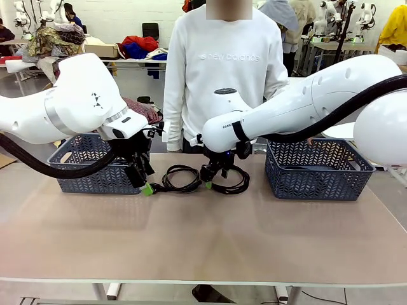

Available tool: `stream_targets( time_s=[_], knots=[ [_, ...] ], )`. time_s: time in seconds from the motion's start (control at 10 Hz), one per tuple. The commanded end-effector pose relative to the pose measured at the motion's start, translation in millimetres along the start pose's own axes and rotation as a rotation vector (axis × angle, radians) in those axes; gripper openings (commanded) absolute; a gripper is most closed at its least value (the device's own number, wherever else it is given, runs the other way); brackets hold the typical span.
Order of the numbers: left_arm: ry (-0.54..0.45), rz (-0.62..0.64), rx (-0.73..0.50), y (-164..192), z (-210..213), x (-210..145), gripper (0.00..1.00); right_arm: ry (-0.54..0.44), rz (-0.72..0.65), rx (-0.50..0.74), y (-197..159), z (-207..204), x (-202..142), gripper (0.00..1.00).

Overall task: Organize the cables according to human instructions.
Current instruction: Pick up a bundle of cables and place it in the basket indicated by the human.

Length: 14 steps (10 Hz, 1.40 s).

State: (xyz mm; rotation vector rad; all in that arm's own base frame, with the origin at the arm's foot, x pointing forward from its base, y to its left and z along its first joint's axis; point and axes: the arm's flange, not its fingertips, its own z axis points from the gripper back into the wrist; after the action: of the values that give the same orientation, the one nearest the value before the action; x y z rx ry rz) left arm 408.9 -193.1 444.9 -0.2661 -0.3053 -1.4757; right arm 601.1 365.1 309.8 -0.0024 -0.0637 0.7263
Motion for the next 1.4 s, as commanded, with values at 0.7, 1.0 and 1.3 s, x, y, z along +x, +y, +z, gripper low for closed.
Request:
stream_targets(
  time_s=[0.7,1.0,1.3],
  knots=[
    [0.000,0.001,0.002,-0.5,0.8,-0.5,1.00,0.009,-0.017,-0.037,7.8,-2.0,11.0,0.17],
    [0.000,0.001,0.002,-0.5,0.8,-0.5,1.00,0.026,-0.089,-0.042,5.5,-4.8,10.1,0.00],
    [0.000,0.001,0.002,-0.5,0.8,-0.5,1.00,0.035,-0.178,-0.050,2.3,0.5,9.5,0.00]
  ],
)
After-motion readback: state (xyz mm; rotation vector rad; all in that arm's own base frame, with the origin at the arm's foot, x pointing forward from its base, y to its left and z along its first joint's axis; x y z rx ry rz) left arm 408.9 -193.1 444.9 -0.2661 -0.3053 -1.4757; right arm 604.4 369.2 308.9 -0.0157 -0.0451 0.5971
